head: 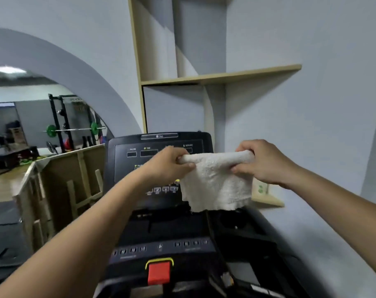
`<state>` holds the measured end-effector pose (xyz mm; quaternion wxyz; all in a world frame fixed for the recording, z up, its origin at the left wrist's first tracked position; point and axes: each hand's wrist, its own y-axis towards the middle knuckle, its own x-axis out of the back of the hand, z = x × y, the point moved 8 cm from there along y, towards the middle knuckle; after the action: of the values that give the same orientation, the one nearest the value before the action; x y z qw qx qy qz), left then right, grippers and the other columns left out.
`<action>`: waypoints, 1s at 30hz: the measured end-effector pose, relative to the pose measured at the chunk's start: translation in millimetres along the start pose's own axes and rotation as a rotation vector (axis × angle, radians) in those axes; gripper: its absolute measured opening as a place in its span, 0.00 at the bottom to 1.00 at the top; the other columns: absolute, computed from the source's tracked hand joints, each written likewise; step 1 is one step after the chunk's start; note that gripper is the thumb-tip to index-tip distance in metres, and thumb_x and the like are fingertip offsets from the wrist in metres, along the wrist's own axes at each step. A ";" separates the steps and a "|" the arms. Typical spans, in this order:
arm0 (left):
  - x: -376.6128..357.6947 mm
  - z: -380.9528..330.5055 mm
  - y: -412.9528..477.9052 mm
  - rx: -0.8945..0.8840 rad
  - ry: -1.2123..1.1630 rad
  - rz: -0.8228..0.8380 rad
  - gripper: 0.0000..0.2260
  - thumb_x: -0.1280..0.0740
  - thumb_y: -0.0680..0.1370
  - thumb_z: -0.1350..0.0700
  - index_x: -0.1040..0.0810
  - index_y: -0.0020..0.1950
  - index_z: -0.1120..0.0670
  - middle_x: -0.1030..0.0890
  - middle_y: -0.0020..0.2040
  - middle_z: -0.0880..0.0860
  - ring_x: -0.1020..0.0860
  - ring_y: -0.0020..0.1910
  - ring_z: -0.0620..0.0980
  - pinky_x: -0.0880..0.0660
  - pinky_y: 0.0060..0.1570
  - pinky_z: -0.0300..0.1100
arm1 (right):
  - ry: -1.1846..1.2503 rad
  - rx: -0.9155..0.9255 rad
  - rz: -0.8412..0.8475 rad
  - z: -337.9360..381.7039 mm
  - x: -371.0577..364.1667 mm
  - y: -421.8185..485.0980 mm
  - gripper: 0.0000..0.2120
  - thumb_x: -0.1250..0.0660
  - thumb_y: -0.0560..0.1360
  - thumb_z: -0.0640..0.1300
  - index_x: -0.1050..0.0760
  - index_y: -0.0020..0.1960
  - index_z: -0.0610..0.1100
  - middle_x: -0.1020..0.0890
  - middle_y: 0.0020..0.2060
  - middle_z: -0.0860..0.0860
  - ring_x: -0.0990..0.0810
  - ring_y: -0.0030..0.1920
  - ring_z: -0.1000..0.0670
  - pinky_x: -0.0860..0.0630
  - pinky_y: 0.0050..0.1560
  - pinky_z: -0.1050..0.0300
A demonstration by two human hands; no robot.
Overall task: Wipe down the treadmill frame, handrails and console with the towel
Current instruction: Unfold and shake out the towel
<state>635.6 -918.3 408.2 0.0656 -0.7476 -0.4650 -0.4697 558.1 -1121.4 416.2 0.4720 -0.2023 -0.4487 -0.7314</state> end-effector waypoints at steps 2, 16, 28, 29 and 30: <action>12.6 -0.7 48.2 0.008 -0.210 -0.032 0.09 0.34 0.81 0.50 0.22 0.50 0.56 0.19 0.45 0.54 0.20 0.46 0.52 0.23 0.49 0.49 | 0.213 0.003 0.012 -10.9 12.4 46.6 0.09 0.23 0.68 0.42 0.24 0.41 0.44 0.20 0.39 0.50 0.23 0.40 0.50 0.29 0.41 0.55; 50.4 -36.0 335.9 -0.137 -0.793 0.010 0.10 0.32 0.76 0.70 0.26 0.53 0.58 0.21 0.52 0.61 0.20 0.47 0.57 0.20 0.47 0.45 | 0.679 -0.107 -0.364 -116.1 101.1 328.1 0.17 0.22 0.67 0.43 0.32 0.36 0.46 0.22 0.39 0.45 0.22 0.40 0.46 0.26 0.42 0.50; 92.0 -106.6 547.6 -0.305 -0.528 -0.634 0.17 0.37 0.79 0.66 0.19 0.35 0.51 0.22 0.52 0.50 0.23 0.48 0.52 0.22 0.43 0.41 | 0.408 0.068 -0.556 -114.1 215.4 468.3 0.24 0.23 0.67 0.34 0.23 0.61 0.41 0.22 0.57 0.49 0.21 0.55 0.50 0.23 0.58 0.55; 90.8 -106.7 565.9 -0.311 -0.480 -0.636 0.17 0.37 0.80 0.66 0.17 0.37 0.51 0.23 0.55 0.48 0.24 0.55 0.51 0.23 0.54 0.42 | 0.212 0.012 -0.568 -123.6 217.5 481.1 0.25 0.23 0.67 0.37 0.24 0.63 0.42 0.22 0.61 0.48 0.22 0.58 0.49 0.25 0.59 0.56; 83.4 -104.3 586.8 -0.296 -0.379 -0.581 0.15 0.38 0.80 0.65 0.16 0.41 0.53 0.22 0.55 0.48 0.24 0.57 0.52 0.26 0.57 0.41 | -0.016 -0.056 -0.523 -134.6 212.2 493.0 0.25 0.24 0.68 0.41 0.24 0.64 0.43 0.23 0.62 0.48 0.23 0.61 0.48 0.26 0.59 0.58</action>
<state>1023.4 -1249.3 728.1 -0.2664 -0.6594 -0.5886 -0.3844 904.9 -1418.2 728.9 0.2577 -0.0980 -0.4691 -0.8390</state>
